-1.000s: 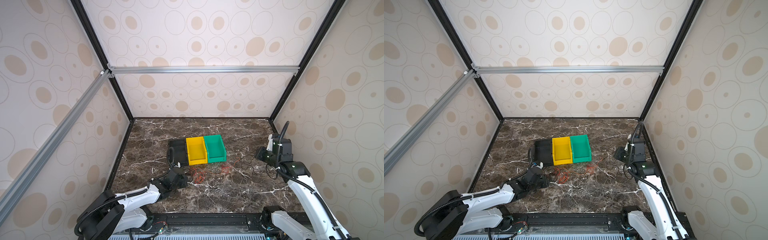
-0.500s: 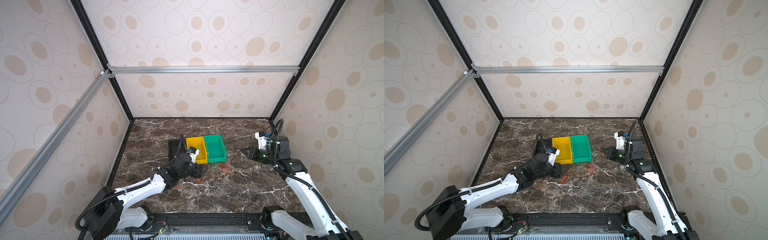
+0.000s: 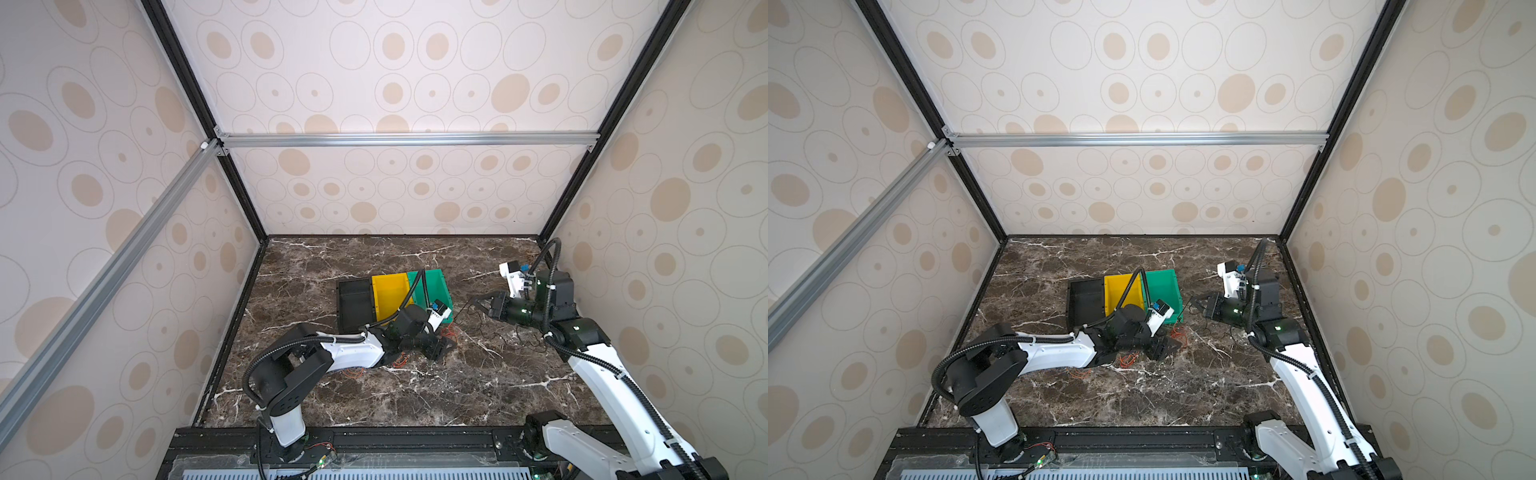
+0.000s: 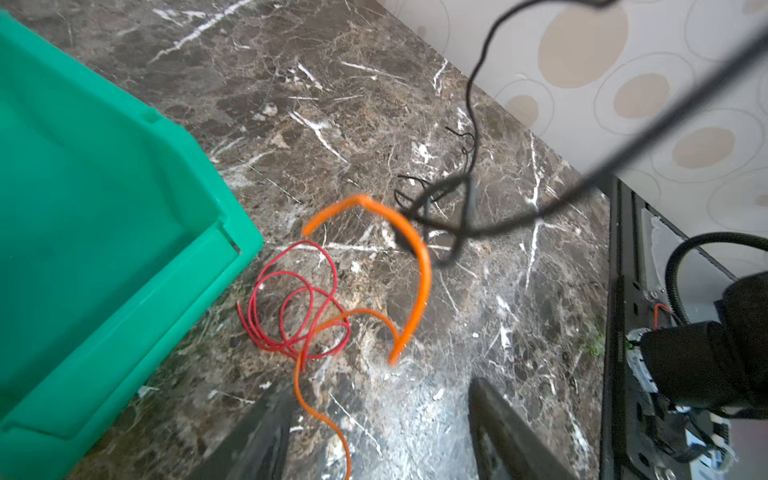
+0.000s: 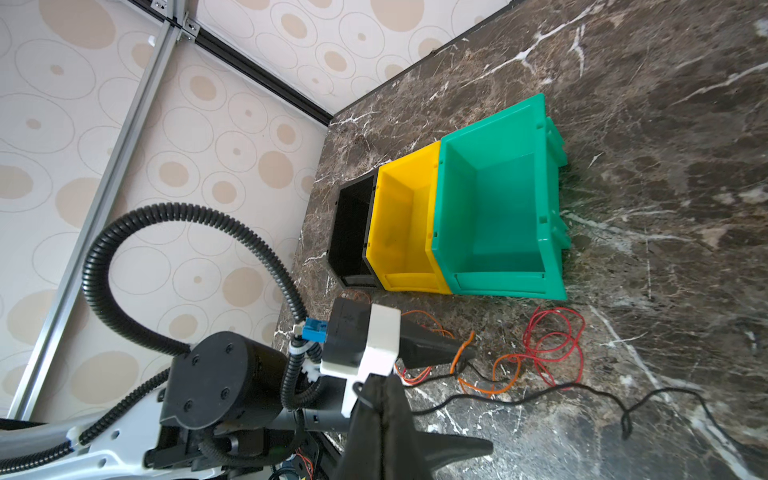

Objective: Untangle the cables

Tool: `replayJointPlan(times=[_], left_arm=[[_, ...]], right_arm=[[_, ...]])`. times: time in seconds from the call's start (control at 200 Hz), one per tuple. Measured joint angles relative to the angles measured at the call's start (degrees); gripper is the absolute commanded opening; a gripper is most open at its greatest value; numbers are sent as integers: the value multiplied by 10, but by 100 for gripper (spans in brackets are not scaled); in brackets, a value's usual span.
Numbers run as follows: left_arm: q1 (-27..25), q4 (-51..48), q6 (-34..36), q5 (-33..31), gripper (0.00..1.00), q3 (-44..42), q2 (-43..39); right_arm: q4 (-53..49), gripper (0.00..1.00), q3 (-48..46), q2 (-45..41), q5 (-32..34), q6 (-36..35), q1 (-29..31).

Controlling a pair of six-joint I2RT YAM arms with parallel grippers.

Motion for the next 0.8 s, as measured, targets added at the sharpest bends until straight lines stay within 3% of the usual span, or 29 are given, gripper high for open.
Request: replayJointPlan(times=[0.25,0.31,0.4,0.46,0.8], left_arm=[[0,71,-13,-1,45,0,13],[1,82,-16,-2,36,0,18],[3,89,-20,-4,13,0,21],[4,88,-26,-11,5,-1,21],[54,74,-84,-64,2,-100,-50]], right_arm=[[3,0,-3,0,-5,1,0],[5,0,-4,1,-5,1,0],[4,0,-5,2,-2,0,0],[-1,0,-6,2,14,-2,0],[-67,0,-5,-33,225,-16,-32]])
